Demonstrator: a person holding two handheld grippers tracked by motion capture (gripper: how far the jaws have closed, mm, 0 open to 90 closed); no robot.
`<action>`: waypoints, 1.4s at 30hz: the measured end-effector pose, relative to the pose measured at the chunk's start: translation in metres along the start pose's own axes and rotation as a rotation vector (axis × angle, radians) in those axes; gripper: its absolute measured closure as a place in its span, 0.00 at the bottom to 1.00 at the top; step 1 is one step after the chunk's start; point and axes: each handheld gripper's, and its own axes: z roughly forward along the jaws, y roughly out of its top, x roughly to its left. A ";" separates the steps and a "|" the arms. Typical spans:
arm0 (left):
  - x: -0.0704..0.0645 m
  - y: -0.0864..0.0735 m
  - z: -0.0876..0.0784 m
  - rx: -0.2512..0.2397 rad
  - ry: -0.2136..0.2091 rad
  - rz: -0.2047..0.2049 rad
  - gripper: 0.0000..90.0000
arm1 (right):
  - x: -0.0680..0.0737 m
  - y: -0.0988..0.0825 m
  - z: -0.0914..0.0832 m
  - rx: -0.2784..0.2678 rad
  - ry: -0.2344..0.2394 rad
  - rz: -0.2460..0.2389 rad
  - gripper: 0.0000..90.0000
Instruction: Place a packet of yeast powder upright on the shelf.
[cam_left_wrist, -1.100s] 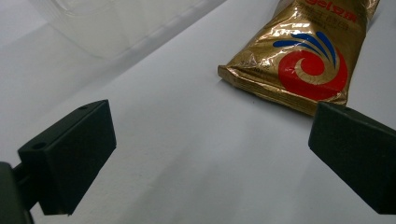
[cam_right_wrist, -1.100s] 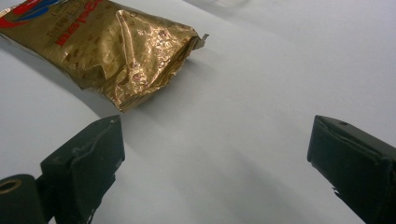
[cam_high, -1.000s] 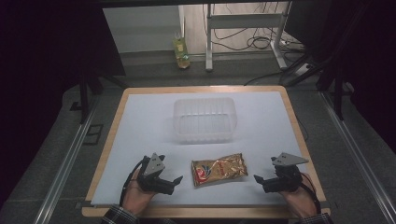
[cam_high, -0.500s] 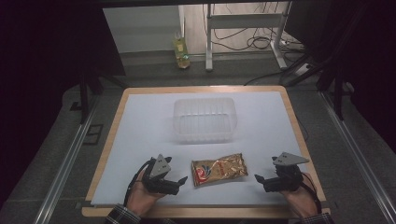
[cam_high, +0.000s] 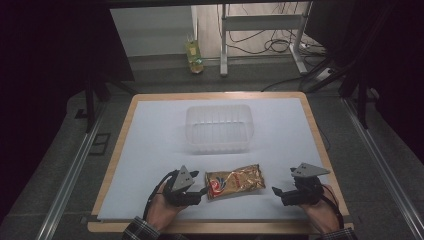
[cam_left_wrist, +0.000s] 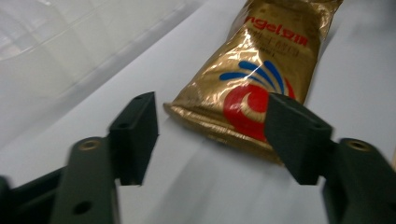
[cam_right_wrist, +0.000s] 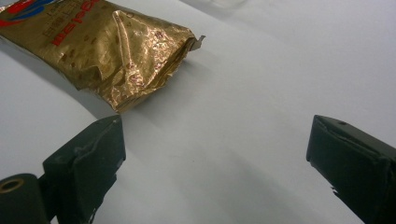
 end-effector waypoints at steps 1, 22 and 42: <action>-0.001 0.001 0.002 -0.004 -0.005 0.002 0.48 | 0.000 0.000 0.000 0.001 -0.001 -0.001 0.05; -0.009 0.007 0.035 0.017 -0.119 0.037 0.99 | 0.003 0.002 0.004 0.016 0.007 -0.012 0.06; -0.011 0.005 0.032 0.053 -0.093 0.052 1.00 | 0.000 0.003 -0.004 0.005 0.015 0.016 0.06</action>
